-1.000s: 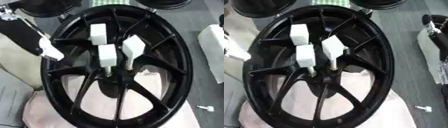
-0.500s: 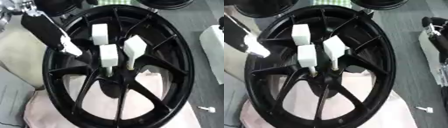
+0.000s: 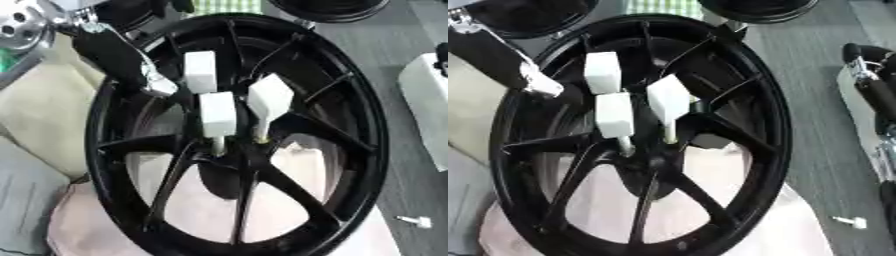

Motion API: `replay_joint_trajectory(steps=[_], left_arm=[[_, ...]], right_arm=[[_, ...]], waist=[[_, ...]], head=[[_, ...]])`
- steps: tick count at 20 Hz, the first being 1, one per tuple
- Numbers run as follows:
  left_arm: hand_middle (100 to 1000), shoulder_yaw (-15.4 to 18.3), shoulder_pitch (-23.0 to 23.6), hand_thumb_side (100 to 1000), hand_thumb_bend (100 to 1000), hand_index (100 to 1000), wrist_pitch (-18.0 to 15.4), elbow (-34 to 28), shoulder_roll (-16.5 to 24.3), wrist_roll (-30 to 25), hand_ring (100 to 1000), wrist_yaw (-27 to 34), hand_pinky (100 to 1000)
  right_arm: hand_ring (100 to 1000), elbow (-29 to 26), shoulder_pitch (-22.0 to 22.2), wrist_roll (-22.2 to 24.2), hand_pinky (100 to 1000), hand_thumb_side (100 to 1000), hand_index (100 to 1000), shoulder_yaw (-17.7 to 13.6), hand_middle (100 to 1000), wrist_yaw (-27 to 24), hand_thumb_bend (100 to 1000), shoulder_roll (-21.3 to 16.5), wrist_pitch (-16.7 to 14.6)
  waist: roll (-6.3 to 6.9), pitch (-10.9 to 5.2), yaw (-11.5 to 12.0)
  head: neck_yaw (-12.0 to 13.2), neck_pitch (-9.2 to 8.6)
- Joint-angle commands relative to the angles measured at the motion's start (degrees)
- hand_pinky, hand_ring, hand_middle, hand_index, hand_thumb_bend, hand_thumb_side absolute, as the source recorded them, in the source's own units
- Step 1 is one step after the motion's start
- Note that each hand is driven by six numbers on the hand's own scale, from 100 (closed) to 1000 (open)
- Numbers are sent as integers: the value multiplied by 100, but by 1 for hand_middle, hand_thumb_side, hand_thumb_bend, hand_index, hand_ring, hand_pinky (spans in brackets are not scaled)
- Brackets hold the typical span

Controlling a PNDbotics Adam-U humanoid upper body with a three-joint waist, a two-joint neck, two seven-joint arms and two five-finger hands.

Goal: Pull the pin out of the wheel hub.

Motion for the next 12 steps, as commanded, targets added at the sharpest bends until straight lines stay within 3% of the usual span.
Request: replay_joint_trajectory(steps=[1, 12], left_arm=[[716, 53, -87, 377, 772, 786, -163, 189, -35, 115, 703, -175, 743], [664, 48, -116, 368, 778, 761, -428, 709, -327, 224, 635, -382, 719]], right_arm=[[739, -76, -40, 19, 862, 546, 729, -9, 666, 22, 451, -79, 2], [741, -80, -13, 41, 864, 550, 729, 15, 667, 28, 445, -29, 12]], waist=[[-26, -93, -12], [-57, -64, -50]], head=[[30, -78], [77, -49]])
